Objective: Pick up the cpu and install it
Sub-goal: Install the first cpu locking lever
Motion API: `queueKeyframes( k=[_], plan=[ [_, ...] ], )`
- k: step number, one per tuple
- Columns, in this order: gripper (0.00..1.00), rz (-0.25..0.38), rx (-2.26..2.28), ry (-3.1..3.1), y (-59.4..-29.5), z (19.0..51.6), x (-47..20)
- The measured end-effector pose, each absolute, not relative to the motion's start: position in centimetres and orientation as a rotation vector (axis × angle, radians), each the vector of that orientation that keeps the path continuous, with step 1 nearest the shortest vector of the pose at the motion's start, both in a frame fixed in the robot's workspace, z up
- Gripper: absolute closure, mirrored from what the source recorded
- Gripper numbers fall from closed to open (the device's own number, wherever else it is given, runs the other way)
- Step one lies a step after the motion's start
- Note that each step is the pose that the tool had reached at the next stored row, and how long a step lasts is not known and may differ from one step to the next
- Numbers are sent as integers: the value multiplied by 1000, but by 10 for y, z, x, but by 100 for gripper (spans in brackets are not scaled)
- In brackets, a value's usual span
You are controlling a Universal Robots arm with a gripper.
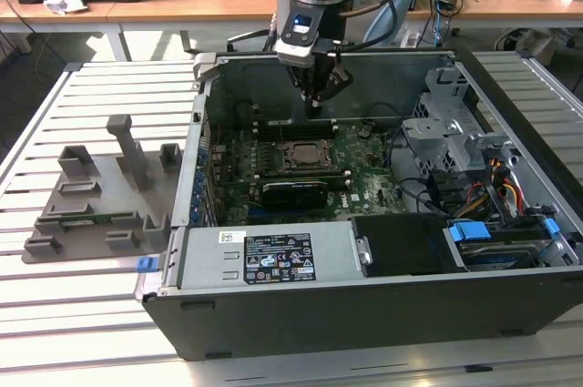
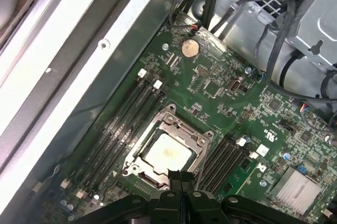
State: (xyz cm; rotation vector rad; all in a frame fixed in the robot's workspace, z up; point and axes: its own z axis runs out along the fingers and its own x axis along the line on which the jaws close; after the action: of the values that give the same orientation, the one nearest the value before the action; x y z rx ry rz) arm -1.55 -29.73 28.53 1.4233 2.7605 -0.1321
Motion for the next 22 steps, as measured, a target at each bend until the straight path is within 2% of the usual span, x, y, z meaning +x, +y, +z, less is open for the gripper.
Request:
queueKeyframes(
  k=[22],
  plan=[
    [89, -124, 1071, 2905, -297, 285, -15]
  ],
)
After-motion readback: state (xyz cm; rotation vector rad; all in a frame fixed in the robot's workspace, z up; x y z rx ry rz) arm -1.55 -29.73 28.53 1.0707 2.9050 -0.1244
